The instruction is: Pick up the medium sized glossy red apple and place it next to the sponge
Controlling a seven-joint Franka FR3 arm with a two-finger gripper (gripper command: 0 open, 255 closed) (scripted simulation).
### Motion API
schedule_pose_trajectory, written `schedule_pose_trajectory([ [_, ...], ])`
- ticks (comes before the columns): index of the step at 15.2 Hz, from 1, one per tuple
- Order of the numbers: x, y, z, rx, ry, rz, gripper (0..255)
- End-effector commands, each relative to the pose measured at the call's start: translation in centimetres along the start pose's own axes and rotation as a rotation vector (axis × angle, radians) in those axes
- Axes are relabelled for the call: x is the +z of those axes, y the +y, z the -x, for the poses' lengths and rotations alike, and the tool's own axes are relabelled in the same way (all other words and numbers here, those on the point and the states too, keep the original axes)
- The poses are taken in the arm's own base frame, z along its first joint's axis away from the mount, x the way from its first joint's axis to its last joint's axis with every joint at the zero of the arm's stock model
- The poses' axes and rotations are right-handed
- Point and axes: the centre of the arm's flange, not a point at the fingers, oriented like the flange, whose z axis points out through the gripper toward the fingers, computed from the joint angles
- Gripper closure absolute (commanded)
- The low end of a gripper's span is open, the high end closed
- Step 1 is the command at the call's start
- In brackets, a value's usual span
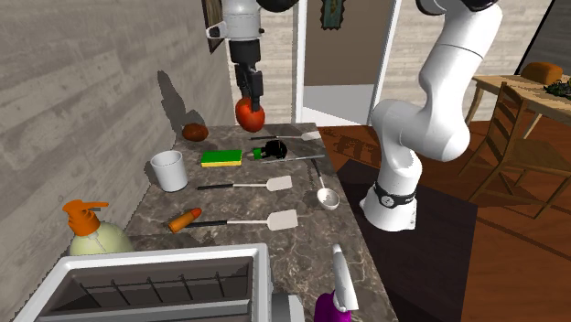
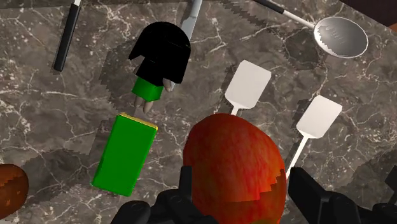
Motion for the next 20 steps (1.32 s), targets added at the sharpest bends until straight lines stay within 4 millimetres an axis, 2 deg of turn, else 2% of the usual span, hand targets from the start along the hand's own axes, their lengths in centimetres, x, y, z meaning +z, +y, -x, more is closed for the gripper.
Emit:
schedule_pose_trajectory([
  [1, -0.3, 2.6, 0.3, -0.002, 0.000, 0.001, 255],
  [18, -1.9, 25.0, 0.4, -0.002, 0.000, 0.001, 255],
  [19, -2.0, 27.1, 0.4, -0.002, 0.000, 0.001, 255],
  [20, -1.5, 27.1, 0.4, -0.002, 0.000, 0.001, 255],
])
